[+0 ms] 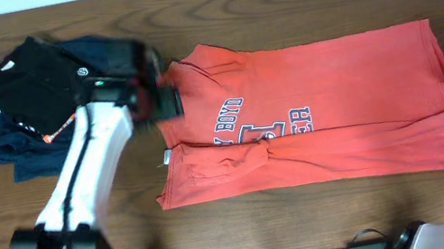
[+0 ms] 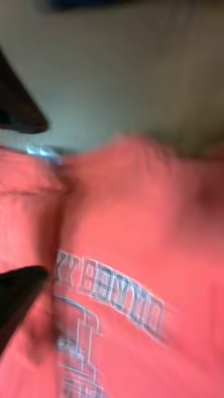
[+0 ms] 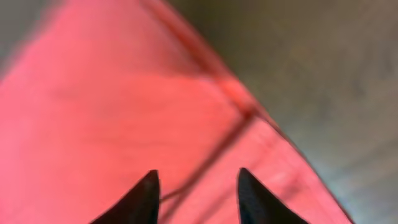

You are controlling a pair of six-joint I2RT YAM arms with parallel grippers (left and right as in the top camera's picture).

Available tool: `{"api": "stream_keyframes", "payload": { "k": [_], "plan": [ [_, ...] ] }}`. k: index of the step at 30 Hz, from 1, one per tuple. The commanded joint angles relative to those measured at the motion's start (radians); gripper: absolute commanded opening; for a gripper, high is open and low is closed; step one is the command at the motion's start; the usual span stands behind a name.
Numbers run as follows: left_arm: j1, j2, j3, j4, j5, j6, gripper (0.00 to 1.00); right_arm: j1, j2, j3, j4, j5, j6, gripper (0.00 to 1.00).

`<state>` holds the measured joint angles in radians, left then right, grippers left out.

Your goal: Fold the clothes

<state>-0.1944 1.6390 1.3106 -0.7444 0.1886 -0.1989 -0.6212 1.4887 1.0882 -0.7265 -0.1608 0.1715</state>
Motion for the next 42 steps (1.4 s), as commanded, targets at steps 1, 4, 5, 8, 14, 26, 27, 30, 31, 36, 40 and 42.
{"api": "stream_keyframes", "payload": {
  "k": [1, 4, 5, 8, 14, 26, 27, 30, 31, 36, 40, 42],
  "plan": [
    [0.039, 0.010, 0.006, 0.132, -0.042, -0.020, 0.72, 0.041, -0.041, 0.012, -0.021, -0.109, -0.072, 0.43],
    [0.064, 0.061, 0.006, 0.313, 0.056, -0.073, 0.72, 0.070, -0.042, 0.012, -0.054, -0.109, -0.076, 0.43],
    [0.068, 0.081, 0.007, 0.367, 0.105, -0.088, 0.72, 0.083, -0.040, 0.011, -0.060, -0.109, -0.076, 0.43],
    [0.061, 0.157, 0.039, 0.462, 0.196, -0.122, 0.71, 0.119, -0.035, 0.011, -0.062, -0.109, -0.076, 0.43],
    [0.024, 0.373, 0.324, 0.304, 0.206, -0.088, 0.72, 0.165, -0.035, 0.011, -0.064, -0.108, -0.084, 0.43],
    [-0.054, 0.774, 0.756, 0.090, 0.194, 0.007, 0.72, 0.177, -0.035, 0.011, -0.084, -0.105, -0.084, 0.43],
    [-0.059, 0.787, 0.756, 0.092, 0.173, 0.007, 0.72, 0.178, -0.035, 0.011, -0.086, -0.106, -0.084, 0.43],
    [-0.071, 0.818, 0.756, 0.098, 0.108, 0.008, 0.72, 0.178, -0.035, 0.011, -0.093, -0.106, -0.084, 0.43],
    [-0.073, 0.825, 0.756, 0.101, 0.097, 0.007, 0.72, 0.177, -0.035, 0.011, -0.093, -0.106, -0.084, 0.43],
    [-0.084, 0.834, 0.755, 0.100, 0.036, 0.007, 0.72, 0.177, -0.035, 0.011, -0.093, -0.105, -0.084, 0.43],
    [-0.108, 0.835, 0.749, 0.085, 0.035, 0.007, 0.70, 0.177, -0.035, 0.011, -0.093, -0.105, -0.084, 0.43],
    [-0.124, 0.835, 0.737, 0.082, 0.034, 0.007, 0.67, 0.177, -0.035, 0.011, -0.092, -0.105, -0.084, 0.43]
  ]
}}
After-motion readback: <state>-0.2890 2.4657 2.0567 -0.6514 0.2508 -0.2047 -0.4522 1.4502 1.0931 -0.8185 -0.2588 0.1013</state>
